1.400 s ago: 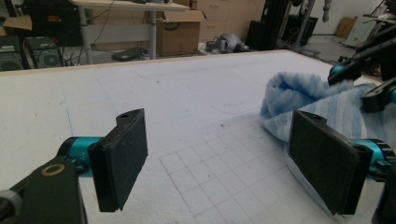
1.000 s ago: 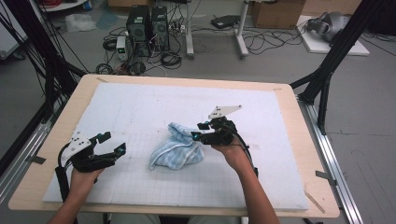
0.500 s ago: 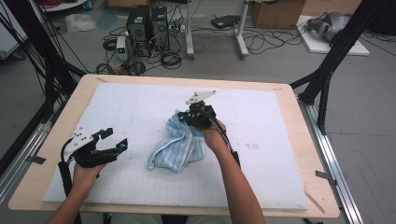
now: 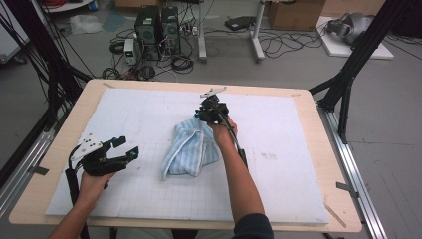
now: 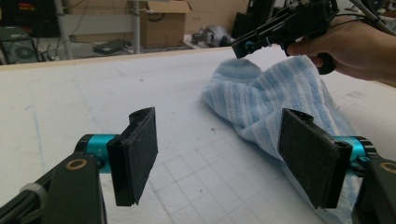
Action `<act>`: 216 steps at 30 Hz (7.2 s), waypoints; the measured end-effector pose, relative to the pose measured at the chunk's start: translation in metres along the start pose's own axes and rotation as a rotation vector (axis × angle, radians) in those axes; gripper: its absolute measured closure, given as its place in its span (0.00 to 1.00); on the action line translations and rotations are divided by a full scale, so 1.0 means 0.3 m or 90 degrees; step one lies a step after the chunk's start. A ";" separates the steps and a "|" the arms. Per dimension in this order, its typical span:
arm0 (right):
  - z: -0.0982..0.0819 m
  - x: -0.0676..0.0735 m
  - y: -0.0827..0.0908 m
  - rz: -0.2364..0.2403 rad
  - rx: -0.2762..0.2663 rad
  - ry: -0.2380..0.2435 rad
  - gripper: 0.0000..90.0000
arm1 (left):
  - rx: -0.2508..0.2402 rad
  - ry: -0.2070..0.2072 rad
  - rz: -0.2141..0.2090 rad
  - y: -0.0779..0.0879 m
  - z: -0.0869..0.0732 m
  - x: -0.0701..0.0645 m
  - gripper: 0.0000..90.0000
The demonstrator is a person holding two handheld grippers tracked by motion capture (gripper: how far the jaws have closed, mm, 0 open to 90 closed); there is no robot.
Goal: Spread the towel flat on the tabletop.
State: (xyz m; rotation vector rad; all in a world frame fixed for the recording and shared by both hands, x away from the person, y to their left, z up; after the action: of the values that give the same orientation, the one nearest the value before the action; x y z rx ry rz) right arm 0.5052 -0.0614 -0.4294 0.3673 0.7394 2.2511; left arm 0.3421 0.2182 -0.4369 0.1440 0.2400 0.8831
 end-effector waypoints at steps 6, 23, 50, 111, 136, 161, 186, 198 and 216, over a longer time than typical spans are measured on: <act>-0.066 -0.014 0.162 0.004 -0.036 0.000 0.64 | 0.019 -0.010 -0.045 -0.046 0.022 -0.048 0.35; -0.338 0.015 0.351 0.031 -0.036 -0.004 0.58 | 0.126 -0.104 -0.126 -0.351 0.071 -0.261 0.45; -0.381 0.178 0.226 0.124 0.066 0.061 0.96 | 0.090 -0.012 0.004 -0.205 0.033 0.015 0.94; -0.400 0.020 0.337 0.024 -0.020 -0.049 0.57 | 0.056 -0.001 0.088 -0.328 0.197 0.166 0.98; -0.246 0.140 0.102 0.138 0.028 0.026 0.61 | 0.090 0.028 0.112 -0.199 0.082 0.193 0.43; -0.235 -0.018 0.177 -0.045 0.015 -0.025 0.93 | 0.261 -0.006 0.040 -0.226 -0.097 -0.012 0.33; -0.425 -0.198 0.434 -0.179 0.104 -0.072 0.94 | 0.249 -0.040 0.096 -0.222 -0.072 0.132 0.95; -0.427 -0.195 0.453 -0.165 0.072 -0.050 0.64 | 0.220 -0.031 0.113 -0.234 -0.031 0.140 0.57; -0.214 0.022 0.028 0.023 0.151 0.093 0.56 | 0.174 -0.032 0.085 -0.201 0.010 0.106 0.51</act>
State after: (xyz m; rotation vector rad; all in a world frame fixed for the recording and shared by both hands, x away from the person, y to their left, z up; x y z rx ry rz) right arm 0.4665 -0.0870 -0.4751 0.3324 1.0899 2.2472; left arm 0.4074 0.2049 -0.4523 0.4408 0.3060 0.9757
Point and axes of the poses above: each handheld gripper's, and its own axes: y roughly backward along the jaws, z roughly out of its top, x roughly to its left, the point moved 6 cm from there along -y, roughly forward along the jaws, and after that the axes turned 2 degrees about z, right-handed, at the moved point
